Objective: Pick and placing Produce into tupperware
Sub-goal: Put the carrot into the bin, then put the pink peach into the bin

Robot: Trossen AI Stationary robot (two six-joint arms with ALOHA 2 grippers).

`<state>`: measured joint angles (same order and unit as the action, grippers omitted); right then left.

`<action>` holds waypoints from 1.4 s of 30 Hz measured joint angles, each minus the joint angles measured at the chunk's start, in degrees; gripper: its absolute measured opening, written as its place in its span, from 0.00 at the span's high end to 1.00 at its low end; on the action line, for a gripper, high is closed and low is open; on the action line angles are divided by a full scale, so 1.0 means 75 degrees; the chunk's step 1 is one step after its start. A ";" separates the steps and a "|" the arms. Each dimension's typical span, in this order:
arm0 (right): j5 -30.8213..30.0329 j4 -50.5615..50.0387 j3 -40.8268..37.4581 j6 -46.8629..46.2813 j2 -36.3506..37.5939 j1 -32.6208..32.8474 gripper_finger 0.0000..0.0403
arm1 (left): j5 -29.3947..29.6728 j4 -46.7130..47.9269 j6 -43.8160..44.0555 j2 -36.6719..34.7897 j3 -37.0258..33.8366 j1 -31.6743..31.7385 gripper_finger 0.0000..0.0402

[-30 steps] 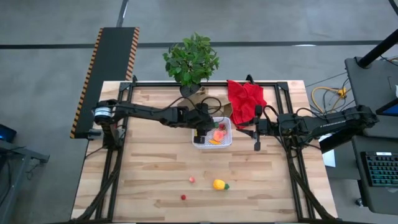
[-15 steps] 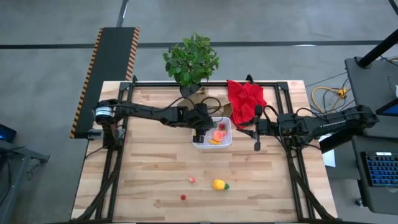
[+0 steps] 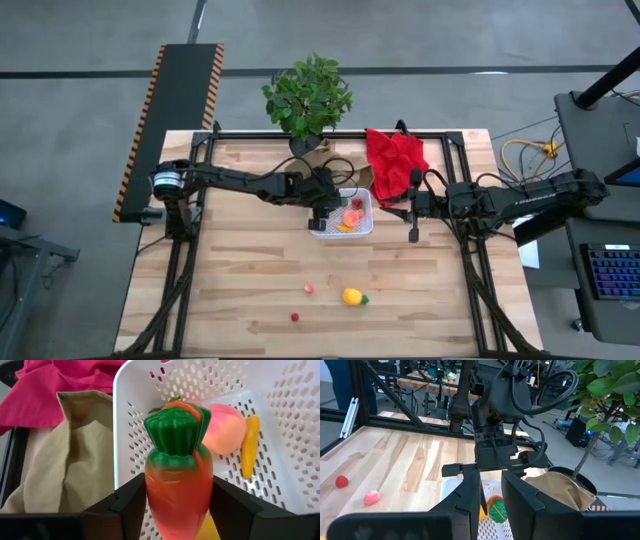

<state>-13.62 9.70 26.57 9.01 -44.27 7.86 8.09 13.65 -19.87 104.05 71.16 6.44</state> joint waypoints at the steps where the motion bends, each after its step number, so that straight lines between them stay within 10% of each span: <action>1: 0.0001 -0.0001 0.0001 0.0000 0.0000 0.0000 0.83 | 0.0041 0.0002 0.0006 0.0000 0.0000 0.0003 0.55; 42: 0.0001 -0.0001 0.0003 -0.0001 0.0000 0.0003 0.83 | 0.0162 0.0265 0.0150 -0.0277 0.0584 -0.0974 0.42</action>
<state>-13.61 9.69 26.59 9.00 -44.27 7.88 9.30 15.63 -18.74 101.97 75.54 -0.87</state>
